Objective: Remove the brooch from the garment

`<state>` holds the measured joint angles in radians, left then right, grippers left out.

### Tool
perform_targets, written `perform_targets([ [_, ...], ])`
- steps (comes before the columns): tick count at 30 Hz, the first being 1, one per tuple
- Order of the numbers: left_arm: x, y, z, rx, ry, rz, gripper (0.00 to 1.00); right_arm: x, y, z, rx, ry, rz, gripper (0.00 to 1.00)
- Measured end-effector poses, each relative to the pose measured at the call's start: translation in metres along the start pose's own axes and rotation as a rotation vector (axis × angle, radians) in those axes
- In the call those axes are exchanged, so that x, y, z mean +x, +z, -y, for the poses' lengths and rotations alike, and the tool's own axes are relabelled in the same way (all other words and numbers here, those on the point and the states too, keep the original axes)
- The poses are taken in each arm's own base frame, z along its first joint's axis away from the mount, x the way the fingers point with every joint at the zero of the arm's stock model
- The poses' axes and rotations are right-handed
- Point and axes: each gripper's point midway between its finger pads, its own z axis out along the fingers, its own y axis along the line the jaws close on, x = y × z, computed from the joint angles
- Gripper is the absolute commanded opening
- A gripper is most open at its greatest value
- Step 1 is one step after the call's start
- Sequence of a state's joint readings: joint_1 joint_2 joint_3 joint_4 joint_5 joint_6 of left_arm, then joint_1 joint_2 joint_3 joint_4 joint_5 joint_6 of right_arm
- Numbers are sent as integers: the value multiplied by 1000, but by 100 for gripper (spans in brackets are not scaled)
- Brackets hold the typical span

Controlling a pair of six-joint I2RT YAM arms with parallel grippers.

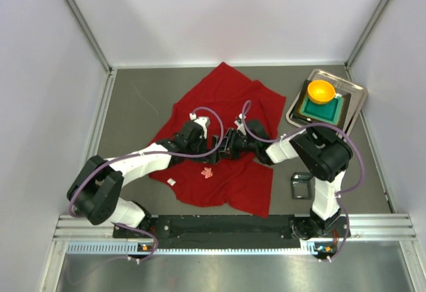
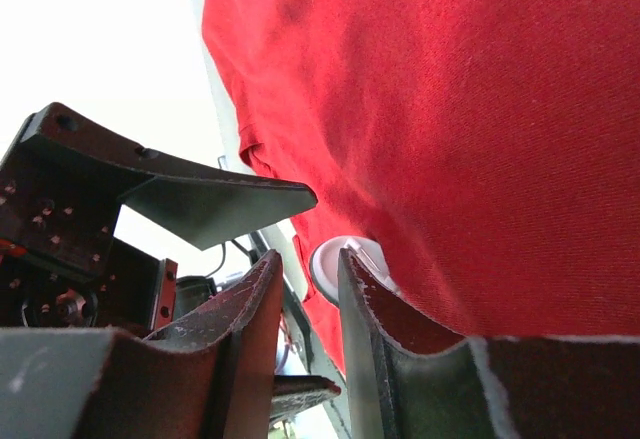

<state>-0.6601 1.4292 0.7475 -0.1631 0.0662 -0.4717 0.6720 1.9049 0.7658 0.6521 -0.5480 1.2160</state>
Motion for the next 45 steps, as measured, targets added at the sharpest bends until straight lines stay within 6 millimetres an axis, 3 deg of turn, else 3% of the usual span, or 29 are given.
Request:
perform_targets([
  [8, 10, -12, -3, -49, -141, -34, 84, 7, -2, 5, 3, -6, -23, 30],
  [14, -7, -47, 3, -20, -293, 74, 83, 11, -3, 7, 3, -14, -36, 29],
  [18, -13, -58, -1, 10, -448, 109, 73, 17, -6, 14, 19, -19, -49, 29],
  [21, -10, -54, -11, 29, -599, 90, 69, 21, -8, 19, 31, -25, -60, 29],
  [25, 11, -39, -30, 67, -829, 21, 67, 29, -8, 22, 48, -55, -82, 29],
  [28, 27, -30, -29, 85, -911, -64, 63, 37, -8, 20, 58, -87, -98, 29],
  [35, 21, -28, -12, 189, -903, -101, 60, 38, -17, 17, 103, -164, -87, 32],
  [41, 22, -26, 1, 222, -852, -127, 54, 23, -26, -3, 127, -251, -32, 33],
  [45, 22, -25, 6, 233, -824, -131, 49, 18, -31, -2, 165, -252, 0, 31],
])
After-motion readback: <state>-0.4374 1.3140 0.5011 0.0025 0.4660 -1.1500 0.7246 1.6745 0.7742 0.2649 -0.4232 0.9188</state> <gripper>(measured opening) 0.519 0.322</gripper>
